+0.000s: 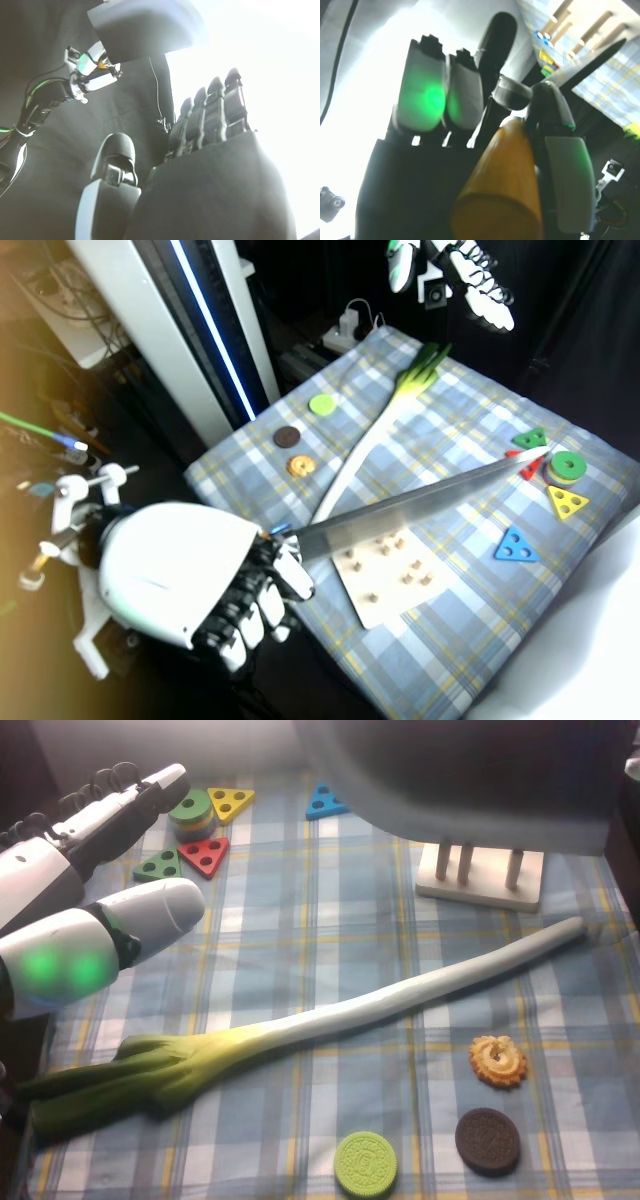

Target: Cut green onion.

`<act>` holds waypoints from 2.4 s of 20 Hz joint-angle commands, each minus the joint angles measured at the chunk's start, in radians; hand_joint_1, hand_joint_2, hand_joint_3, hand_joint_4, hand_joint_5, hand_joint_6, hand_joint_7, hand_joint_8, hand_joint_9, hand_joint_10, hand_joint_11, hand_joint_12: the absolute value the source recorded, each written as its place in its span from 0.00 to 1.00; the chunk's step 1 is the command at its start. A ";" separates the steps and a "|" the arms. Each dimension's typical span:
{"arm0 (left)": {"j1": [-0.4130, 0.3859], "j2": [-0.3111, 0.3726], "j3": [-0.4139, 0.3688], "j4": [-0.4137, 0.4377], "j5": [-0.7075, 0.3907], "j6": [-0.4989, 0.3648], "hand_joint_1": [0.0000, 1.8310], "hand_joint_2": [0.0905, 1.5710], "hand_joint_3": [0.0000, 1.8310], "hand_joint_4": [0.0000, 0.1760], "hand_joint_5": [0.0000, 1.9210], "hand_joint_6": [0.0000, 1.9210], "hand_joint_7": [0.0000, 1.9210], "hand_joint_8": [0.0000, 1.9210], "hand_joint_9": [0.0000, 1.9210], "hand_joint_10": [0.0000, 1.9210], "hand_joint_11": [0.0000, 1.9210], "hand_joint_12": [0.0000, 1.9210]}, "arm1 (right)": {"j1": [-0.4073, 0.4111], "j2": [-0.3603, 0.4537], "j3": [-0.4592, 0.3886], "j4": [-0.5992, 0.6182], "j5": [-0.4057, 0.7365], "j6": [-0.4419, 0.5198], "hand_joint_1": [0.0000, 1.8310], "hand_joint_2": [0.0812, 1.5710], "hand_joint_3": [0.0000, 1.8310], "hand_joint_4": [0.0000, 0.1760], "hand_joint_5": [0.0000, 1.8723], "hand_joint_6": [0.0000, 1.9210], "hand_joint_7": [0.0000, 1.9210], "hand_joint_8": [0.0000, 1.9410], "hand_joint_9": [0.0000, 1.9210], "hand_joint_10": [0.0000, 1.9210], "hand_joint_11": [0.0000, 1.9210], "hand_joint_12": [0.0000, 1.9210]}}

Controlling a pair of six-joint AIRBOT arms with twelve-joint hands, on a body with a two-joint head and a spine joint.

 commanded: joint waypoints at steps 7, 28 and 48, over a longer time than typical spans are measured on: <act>-0.008 0.005 -0.001 0.017 -0.120 -0.004 0.00 0.82 0.00 0.00 0.00 0.00 0.00 0.00 0.00 0.00 0.00 0.00 | 0.101 -0.022 0.039 -0.047 -0.017 -0.020 0.20 0.89 0.00 0.57 0.59 1.00 0.67 1.00 0.72 1.00 0.74 1.00; 0.011 0.012 -0.012 -0.002 -0.198 -0.004 0.00 0.83 0.00 0.00 0.00 0.00 0.00 0.00 0.00 0.00 0.00 0.00 | -0.076 0.012 0.000 0.152 0.055 -0.018 0.35 0.63 0.00 0.43 0.07 0.00 0.18 0.00 0.20 0.01 0.12 0.13; 0.055 0.023 0.153 -0.034 -0.586 -0.548 0.04 0.73 0.00 0.00 0.01 0.00 0.00 0.00 0.00 0.00 0.00 0.00 | -0.611 0.179 -0.316 0.408 1.078 0.126 0.34 0.63 0.01 0.99 0.00 0.00 0.06 0.00 0.05 0.00 0.01 0.00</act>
